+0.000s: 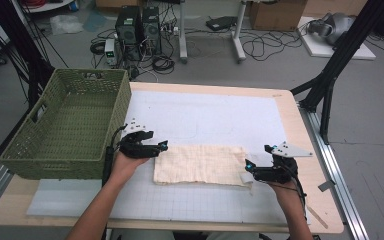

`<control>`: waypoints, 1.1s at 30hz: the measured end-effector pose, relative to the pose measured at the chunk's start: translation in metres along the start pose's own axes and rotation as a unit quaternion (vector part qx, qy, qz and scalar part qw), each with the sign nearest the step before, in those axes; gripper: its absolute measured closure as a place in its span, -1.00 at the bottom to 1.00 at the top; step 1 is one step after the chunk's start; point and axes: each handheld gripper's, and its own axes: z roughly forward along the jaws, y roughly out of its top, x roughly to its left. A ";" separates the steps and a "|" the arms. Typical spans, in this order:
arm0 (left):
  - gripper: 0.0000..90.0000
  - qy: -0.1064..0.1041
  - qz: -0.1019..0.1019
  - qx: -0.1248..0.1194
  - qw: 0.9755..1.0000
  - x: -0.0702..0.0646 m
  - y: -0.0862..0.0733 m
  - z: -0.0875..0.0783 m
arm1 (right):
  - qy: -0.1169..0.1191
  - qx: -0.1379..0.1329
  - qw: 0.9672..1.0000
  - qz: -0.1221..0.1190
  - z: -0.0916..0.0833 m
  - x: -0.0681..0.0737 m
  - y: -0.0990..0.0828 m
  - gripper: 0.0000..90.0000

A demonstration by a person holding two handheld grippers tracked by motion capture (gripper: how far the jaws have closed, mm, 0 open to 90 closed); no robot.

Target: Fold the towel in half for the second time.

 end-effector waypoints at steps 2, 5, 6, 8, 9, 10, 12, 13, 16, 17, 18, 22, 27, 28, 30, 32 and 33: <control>-0.32 0.004 -0.001 0.000 1.000 0.002 0.001 0.003 | 0.001 0.001 1.000 -0.002 0.000 -0.001 0.000 -0.80; -0.26 0.011 -0.002 0.009 1.000 0.006 -0.001 0.009 | 0.002 0.003 1.000 0.001 0.001 0.000 -0.001 -0.80; -0.24 0.013 -0.002 0.014 1.000 0.007 -0.002 0.011 | 0.003 0.004 1.000 0.000 0.001 -0.001 -0.001 -0.80; -0.20 0.015 0.003 0.026 1.000 0.008 -0.004 0.016 | 0.003 0.006 1.000 0.002 0.002 -0.001 -0.001 -0.80; -0.20 0.013 0.005 0.031 0.999 0.008 -0.005 0.018 | 0.004 0.006 1.000 0.003 0.002 -0.001 -0.001 -0.80; -0.17 0.013 0.010 0.037 0.999 0.007 -0.006 0.019 | 0.003 0.007 1.000 0.004 0.002 -0.001 -0.001 -0.80; -0.13 0.016 0.017 0.051 0.998 0.005 -0.008 0.023 | 0.003 0.007 1.000 0.003 0.002 -0.001 -0.001 -0.80; -0.11 0.016 0.023 0.058 0.998 0.005 -0.008 0.024 | 0.004 0.008 1.000 0.004 0.002 -0.001 -0.002 -0.80; 0.01 0.009 0.038 0.072 0.997 0.004 -0.010 0.026 | 0.005 0.008 1.000 0.006 0.002 -0.001 -0.002 -0.80; 0.07 0.010 0.047 0.076 0.996 0.003 -0.010 0.026 | 0.004 0.009 1.000 0.003 0.002 -0.001 -0.002 -0.80; 0.13 0.012 0.055 0.082 0.995 0.002 -0.011 0.027 | 0.004 0.009 1.000 0.003 0.002 -0.001 -0.003 -0.80; 0.27 0.012 0.073 0.099 0.992 0.000 -0.013 0.030 | 0.005 0.013 1.000 0.004 0.003 -0.001 -0.003 -0.80; 0.59 0.006 0.099 0.101 0.990 -0.004 -0.015 0.032 | 0.005 0.014 1.000 0.007 0.004 -0.003 -0.003 -0.80; 0.68 0.007 0.105 0.102 0.989 -0.005 -0.015 0.032 | 0.004 0.017 1.000 0.009 0.005 -0.004 -0.003 -0.80; 0.84 0.005 0.110 0.101 0.989 -0.006 -0.015 0.031 | 0.005 0.018 1.000 0.007 0.007 -0.005 -0.002 -0.80; 0.88 0.005 0.108 0.096 0.990 -0.005 -0.015 0.031 | 0.008 0.027 1.000 0.007 0.012 -0.007 -0.001 -0.80; 0.88 0.004 0.103 0.093 0.990 -0.005 -0.016 0.031 | 0.005 0.034 0.999 0.005 0.015 -0.008 -0.001 -0.80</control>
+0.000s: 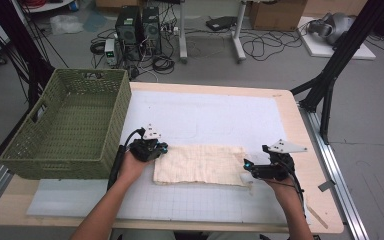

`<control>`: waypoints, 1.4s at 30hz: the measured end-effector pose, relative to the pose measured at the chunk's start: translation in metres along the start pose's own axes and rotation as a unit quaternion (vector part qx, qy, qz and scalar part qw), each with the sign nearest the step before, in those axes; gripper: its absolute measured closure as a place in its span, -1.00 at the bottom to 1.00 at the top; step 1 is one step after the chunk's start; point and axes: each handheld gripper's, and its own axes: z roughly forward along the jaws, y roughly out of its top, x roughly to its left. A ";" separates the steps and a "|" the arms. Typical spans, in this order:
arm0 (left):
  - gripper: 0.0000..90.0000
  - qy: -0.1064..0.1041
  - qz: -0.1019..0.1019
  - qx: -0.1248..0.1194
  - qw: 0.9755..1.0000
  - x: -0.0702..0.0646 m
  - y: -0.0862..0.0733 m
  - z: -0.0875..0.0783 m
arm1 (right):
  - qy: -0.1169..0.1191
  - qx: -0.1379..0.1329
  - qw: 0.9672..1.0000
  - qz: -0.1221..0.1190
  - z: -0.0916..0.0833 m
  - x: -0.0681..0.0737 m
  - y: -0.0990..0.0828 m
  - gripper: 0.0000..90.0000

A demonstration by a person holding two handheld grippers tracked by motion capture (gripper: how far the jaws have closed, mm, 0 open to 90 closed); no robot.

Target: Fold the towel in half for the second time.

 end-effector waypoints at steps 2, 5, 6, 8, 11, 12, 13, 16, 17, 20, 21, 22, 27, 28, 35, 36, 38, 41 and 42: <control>0.89 0.000 -0.010 -0.013 1.000 0.001 -0.002 0.000 | 0.006 0.010 1.000 0.004 0.008 -0.003 0.002 -0.80; 0.89 -0.003 -0.029 -0.027 0.999 0.003 -0.004 -0.001 | 0.014 0.028 0.999 0.015 0.023 -0.012 0.007 -0.80; 0.89 -0.004 -0.033 -0.031 0.999 0.004 -0.005 -0.002 | 0.018 0.033 0.999 0.018 0.028 -0.014 0.009 -0.78; 0.89 -0.007 -0.044 -0.040 0.998 0.005 -0.005 -0.003 | 0.019 0.047 0.999 0.010 0.038 -0.019 0.014 -0.58; 0.89 -0.008 -0.055 -0.049 0.997 0.007 -0.005 -0.005 | 0.025 0.070 0.997 0.017 0.052 -0.024 0.019 -0.47; 0.89 -0.009 -0.056 -0.051 0.997 0.007 -0.005 -0.005 | 0.032 0.074 0.997 0.017 0.056 -0.025 0.020 -0.38; 0.89 -0.009 -0.057 -0.053 0.997 0.007 -0.005 -0.005 | 0.034 0.079 0.996 0.015 0.059 -0.025 0.020 -0.31; 0.89 -0.010 -0.066 -0.057 0.996 0.009 -0.005 -0.007 | 0.042 0.079 0.996 0.005 0.065 -0.024 0.020 0.00; 0.89 -0.012 -0.073 -0.059 0.996 0.010 -0.005 -0.007 | 0.044 0.085 0.995 -0.001 0.066 -0.024 0.019 0.11; 0.89 -0.013 -0.077 -0.061 0.995 0.010 -0.006 -0.007 | 0.043 0.103 0.994 -0.016 0.069 -0.023 0.017 0.20; 0.89 -0.014 -0.077 -0.062 0.995 0.010 -0.006 -0.007 | 0.045 0.103 0.994 -0.018 0.069 -0.022 0.017 0.24; 0.89 -0.013 -0.079 -0.063 0.995 0.010 -0.006 -0.006 | 0.046 0.104 0.993 -0.021 0.069 -0.022 0.018 0.29; 0.89 -0.018 -0.087 -0.065 0.994 0.012 -0.009 -0.006 | 0.058 0.108 0.992 -0.019 0.068 -0.020 0.018 0.70; 0.90 -0.018 -0.087 -0.065 0.994 0.012 -0.009 -0.007 | 0.058 0.108 0.992 -0.016 0.068 -0.019 0.018 0.76; 0.91 -0.007 -0.079 -0.090 0.993 0.012 -0.005 -0.014 | 0.046 0.093 0.994 -0.022 0.065 -0.016 0.020 0.85; 0.91 -0.003 -0.082 -0.095 0.992 0.013 -0.004 -0.015 | 0.042 0.086 0.995 -0.021 0.065 -0.017 0.021 0.86; 0.92 -0.002 -0.095 -0.109 0.990 0.015 -0.004 -0.016 | 0.032 0.072 0.997 -0.019 0.063 -0.017 0.023 0.86; 0.92 -0.002 -0.087 -0.117 0.989 0.013 -0.002 -0.017 | 0.016 0.060 0.998 -0.026 0.061 -0.015 0.025 0.87; 0.92 -0.003 -0.086 -0.120 0.989 0.012 -0.002 -0.018 | 0.014 0.057 0.998 -0.029 0.060 -0.015 0.025 0.88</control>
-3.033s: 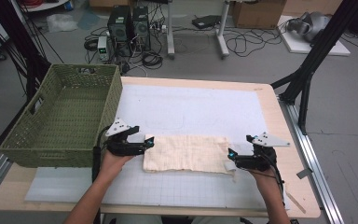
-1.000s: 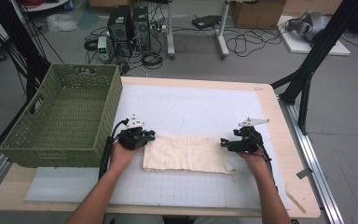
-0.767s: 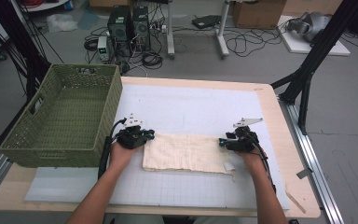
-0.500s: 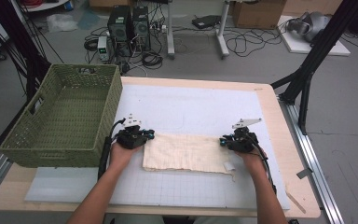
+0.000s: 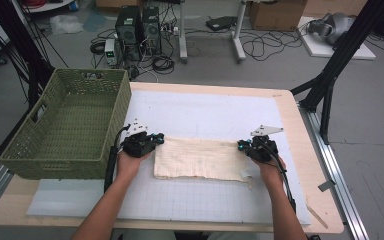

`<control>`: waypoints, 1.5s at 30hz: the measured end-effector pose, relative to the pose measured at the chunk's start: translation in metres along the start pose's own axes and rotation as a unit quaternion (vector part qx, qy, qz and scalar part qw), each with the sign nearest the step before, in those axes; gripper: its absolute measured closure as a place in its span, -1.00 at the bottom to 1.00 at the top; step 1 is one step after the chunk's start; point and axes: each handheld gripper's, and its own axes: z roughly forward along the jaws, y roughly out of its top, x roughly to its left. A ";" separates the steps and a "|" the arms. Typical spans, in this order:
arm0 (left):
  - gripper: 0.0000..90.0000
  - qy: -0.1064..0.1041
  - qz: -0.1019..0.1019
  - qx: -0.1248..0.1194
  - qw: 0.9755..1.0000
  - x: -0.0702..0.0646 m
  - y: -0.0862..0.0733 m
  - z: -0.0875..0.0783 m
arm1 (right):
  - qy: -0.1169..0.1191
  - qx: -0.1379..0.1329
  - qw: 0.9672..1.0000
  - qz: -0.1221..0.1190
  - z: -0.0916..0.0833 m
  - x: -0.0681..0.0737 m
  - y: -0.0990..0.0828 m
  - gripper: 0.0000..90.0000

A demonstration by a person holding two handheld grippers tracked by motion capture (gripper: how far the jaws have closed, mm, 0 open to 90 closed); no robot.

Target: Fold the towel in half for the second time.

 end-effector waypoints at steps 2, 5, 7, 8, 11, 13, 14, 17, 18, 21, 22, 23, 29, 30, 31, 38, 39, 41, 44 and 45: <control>0.91 -0.007 0.003 -0.007 1.000 -0.001 0.001 -0.004 | -0.001 -0.008 1.000 0.001 -0.003 0.001 0.000 0.88; 0.91 -0.009 0.014 -0.020 1.000 -0.007 0.002 -0.013 | -0.002 -0.024 1.000 -0.010 -0.011 0.006 -0.002 0.88; 0.90 -0.012 0.018 -0.017 1.000 -0.011 0.001 -0.016 | -0.001 -0.030 0.999 -0.023 -0.017 0.009 -0.005 0.88; 0.90 -0.016 0.020 -0.016 1.000 -0.013 0.001 -0.017 | -0.001 -0.033 0.999 -0.024 -0.018 0.011 -0.006 0.88; 0.88 -0.020 0.024 -0.024 0.999 -0.019 0.000 -0.023 | 0.009 -0.049 0.998 -0.028 -0.026 0.016 -0.009 0.88; 0.88 -0.021 0.035 -0.012 0.999 -0.023 -0.003 -0.025 | 0.010 -0.052 0.998 -0.036 -0.031 0.021 -0.011 0.88; 0.88 -0.024 0.036 -0.011 0.999 -0.024 -0.005 -0.026 | 0.014 -0.056 0.998 -0.040 -0.033 0.022 -0.012 0.88; 0.89 -0.028 0.038 -0.010 0.999 -0.027 -0.008 -0.031 | 0.020 -0.062 0.997 -0.047 -0.040 0.028 -0.015 0.88; 0.89 -0.029 0.039 -0.011 0.999 -0.028 -0.009 -0.033 | 0.022 -0.062 0.997 -0.048 -0.041 0.030 -0.016 0.88; 0.89 -0.030 0.036 -0.009 0.999 -0.029 -0.015 -0.038 | 0.034 -0.065 0.996 -0.047 -0.045 0.034 -0.022 0.88; 0.90 -0.031 0.036 -0.006 0.999 -0.029 -0.018 -0.039 | 0.041 -0.062 0.996 -0.046 -0.046 0.035 -0.025 0.88; 0.90 -0.033 0.036 -0.005 0.999 -0.030 -0.021 -0.041 | 0.046 -0.060 0.996 -0.047 -0.047 0.036 -0.028 0.88; 0.90 -0.046 0.042 0.005 0.998 -0.040 -0.028 -0.051 | 0.057 -0.059 0.996 -0.042 -0.056 0.040 -0.044 0.88; 0.90 -0.048 0.046 0.010 0.998 -0.041 -0.030 -0.052 | 0.057 -0.058 0.996 -0.044 -0.057 0.040 -0.046 0.88; 0.90 -0.051 0.047 0.015 0.997 -0.043 -0.033 -0.053 | 0.058 -0.058 0.996 -0.044 -0.058 0.041 -0.048 0.88; 0.59 -0.038 0.029 0.032 0.998 -0.044 -0.039 -0.060 | 0.058 -0.038 0.996 -0.061 -0.058 0.047 -0.053 0.87; 0.40 -0.028 0.023 0.023 0.999 -0.043 -0.036 -0.061 | 0.057 -0.036 0.996 -0.062 -0.058 0.048 -0.053 0.87; 0.17 -0.018 0.010 -0.002 1.000 -0.042 -0.030 -0.065 | 0.055 -0.037 0.996 -0.061 -0.059 0.048 -0.053 0.87; 0.13 -0.017 0.003 -0.029 0.999 -0.041 -0.017 -0.069 | 0.054 -0.037 0.996 -0.062 -0.060 0.049 -0.054 0.87; 0.13 -0.023 0.000 -0.034 0.999 -0.041 -0.014 -0.068 | 0.053 -0.036 0.996 -0.062 -0.060 0.049 -0.054 0.86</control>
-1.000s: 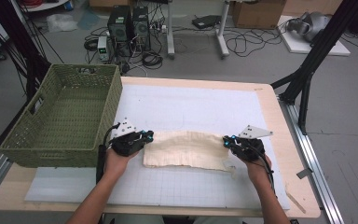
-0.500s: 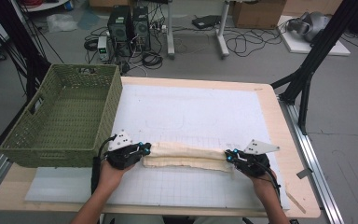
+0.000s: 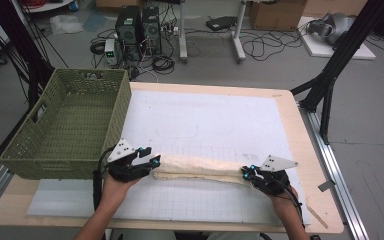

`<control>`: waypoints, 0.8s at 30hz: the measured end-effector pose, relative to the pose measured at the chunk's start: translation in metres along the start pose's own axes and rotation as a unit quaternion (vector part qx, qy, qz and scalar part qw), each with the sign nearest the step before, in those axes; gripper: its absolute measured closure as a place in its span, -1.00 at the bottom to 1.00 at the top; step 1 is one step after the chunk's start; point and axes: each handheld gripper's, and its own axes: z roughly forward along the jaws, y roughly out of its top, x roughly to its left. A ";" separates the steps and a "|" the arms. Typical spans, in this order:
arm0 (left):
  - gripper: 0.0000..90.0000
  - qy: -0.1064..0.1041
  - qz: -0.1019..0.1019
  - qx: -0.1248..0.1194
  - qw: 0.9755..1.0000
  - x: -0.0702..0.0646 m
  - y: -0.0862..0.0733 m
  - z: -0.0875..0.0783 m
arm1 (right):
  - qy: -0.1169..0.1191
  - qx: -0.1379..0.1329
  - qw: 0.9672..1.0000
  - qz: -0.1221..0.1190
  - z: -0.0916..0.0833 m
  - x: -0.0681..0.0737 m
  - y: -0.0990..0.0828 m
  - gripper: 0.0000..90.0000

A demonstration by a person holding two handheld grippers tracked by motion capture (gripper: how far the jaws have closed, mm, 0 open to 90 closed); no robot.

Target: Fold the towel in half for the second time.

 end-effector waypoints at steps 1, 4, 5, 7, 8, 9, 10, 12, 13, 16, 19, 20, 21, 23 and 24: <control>0.13 -0.004 -0.002 -0.004 1.000 0.000 0.003 0.002 | 0.000 0.002 1.000 0.000 0.000 0.001 0.000 0.85; 0.32 -0.020 0.009 0.015 1.000 -0.004 0.006 0.013 | 0.000 0.004 1.000 0.003 -0.002 0.000 0.000 0.80; 0.40 -0.028 0.006 0.037 0.999 -0.007 0.002 0.022 | -0.001 0.003 1.000 0.007 -0.003 0.000 -0.001 0.75; 0.53 -0.031 0.008 0.067 0.997 -0.009 -0.005 0.032 | -0.008 -0.004 1.000 0.015 -0.009 -0.001 -0.001 0.56; 0.58 -0.028 0.007 0.072 0.997 -0.010 -0.008 0.035 | -0.009 -0.015 0.999 0.030 -0.014 -0.001 -0.001 0.47; 0.58 -0.025 0.002 0.076 0.997 -0.009 -0.011 0.037 | -0.009 -0.024 0.999 0.035 -0.019 -0.001 0.000 0.47; 0.59 -0.024 -0.001 0.081 0.996 -0.008 -0.013 0.039 | -0.012 -0.036 0.999 0.035 -0.025 0.000 0.002 0.42; 0.60 -0.021 -0.005 0.097 0.995 -0.008 -0.016 0.042 | -0.018 -0.059 0.997 0.043 -0.035 0.003 0.006 0.36; 0.60 -0.020 -0.002 0.104 0.994 -0.008 -0.017 0.042 | -0.024 -0.070 0.996 0.045 -0.038 0.004 0.009 0.33; 0.61 -0.021 0.004 0.110 0.994 -0.010 -0.017 0.043 | -0.040 -0.090 0.994 0.054 -0.039 0.007 0.023 0.22; 0.60 -0.025 0.009 0.114 0.993 -0.012 -0.019 0.042 | -0.061 -0.099 0.991 0.061 -0.029 0.008 0.043 0.13; 0.60 -0.025 0.010 0.115 0.993 -0.013 -0.019 0.042 | -0.067 -0.098 0.991 0.061 -0.023 0.008 0.050 0.13; 0.60 -0.026 0.010 0.115 0.993 -0.012 -0.019 0.042 | -0.071 -0.095 0.991 0.061 -0.016 0.009 0.057 0.14; 0.60 -0.025 0.008 0.116 0.993 -0.012 -0.020 0.041 | -0.076 -0.079 0.992 0.060 0.001 0.013 0.066 0.21; 0.60 -0.025 0.008 0.118 0.993 -0.012 -0.021 0.041 | -0.074 -0.072 0.993 0.062 0.010 0.016 0.067 0.21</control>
